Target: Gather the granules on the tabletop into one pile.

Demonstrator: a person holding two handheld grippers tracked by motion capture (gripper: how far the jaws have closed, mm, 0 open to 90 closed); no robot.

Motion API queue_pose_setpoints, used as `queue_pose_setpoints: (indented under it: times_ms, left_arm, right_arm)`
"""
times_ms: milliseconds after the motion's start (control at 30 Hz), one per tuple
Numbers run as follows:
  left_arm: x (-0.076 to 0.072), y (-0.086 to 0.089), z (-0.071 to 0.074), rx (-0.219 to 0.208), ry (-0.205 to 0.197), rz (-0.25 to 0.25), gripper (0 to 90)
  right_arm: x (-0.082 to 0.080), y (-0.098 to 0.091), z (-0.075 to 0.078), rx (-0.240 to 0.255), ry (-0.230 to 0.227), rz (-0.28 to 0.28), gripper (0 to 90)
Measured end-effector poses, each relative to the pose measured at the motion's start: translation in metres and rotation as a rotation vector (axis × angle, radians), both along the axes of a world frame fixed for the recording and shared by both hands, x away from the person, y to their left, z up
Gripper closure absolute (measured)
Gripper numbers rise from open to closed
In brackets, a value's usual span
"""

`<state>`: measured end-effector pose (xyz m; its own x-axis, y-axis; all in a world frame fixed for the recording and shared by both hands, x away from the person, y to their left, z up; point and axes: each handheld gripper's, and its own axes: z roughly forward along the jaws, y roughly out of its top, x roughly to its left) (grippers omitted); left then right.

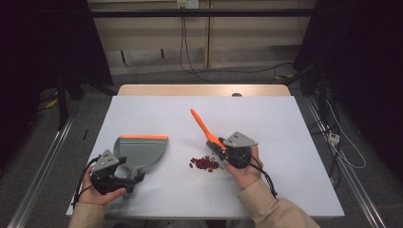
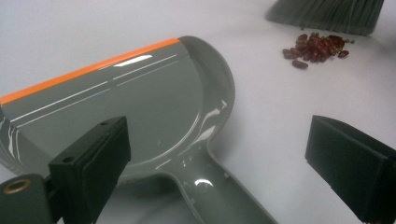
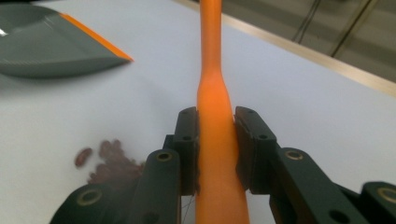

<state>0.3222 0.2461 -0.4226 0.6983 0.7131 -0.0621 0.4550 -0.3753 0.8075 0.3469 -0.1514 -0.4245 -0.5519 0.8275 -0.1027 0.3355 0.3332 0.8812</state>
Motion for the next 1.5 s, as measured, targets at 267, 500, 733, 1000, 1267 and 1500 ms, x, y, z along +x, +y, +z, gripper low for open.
queue_pose_setpoints:
  times_ms: [267,500,733,1000,1267,1500]
  left_arm:
    - [-0.005,0.003,-0.003,0.028,0.018,0.025,6.5]
    - [-0.006,0.004,-0.005,0.033,0.027,0.043,6.5]
    - [-0.008,0.005,-0.009,0.054,0.042,0.065,6.6]
    - [-0.008,0.006,-0.015,0.079,0.069,0.091,7.5]
    - [-0.005,0.017,-0.017,0.095,0.076,0.159,14.5]
    - [0.008,0.022,-0.016,0.112,0.067,0.131,32.9]
  right_arm:
    - [-0.008,0.022,-0.004,0.009,-0.027,0.008,72.1]
    - [-0.007,0.020,-0.002,0.075,-0.031,0.013,72.2]
    - [-0.007,0.007,0.005,0.116,-0.045,0.011,72.1]
    - [-0.008,-0.008,0.012,0.137,-0.054,-0.003,72.1]
    - [-0.009,-0.022,0.014,0.139,-0.063,-0.018,72.1]
    - [-0.010,-0.032,0.015,0.138,-0.067,-0.032,72.1]
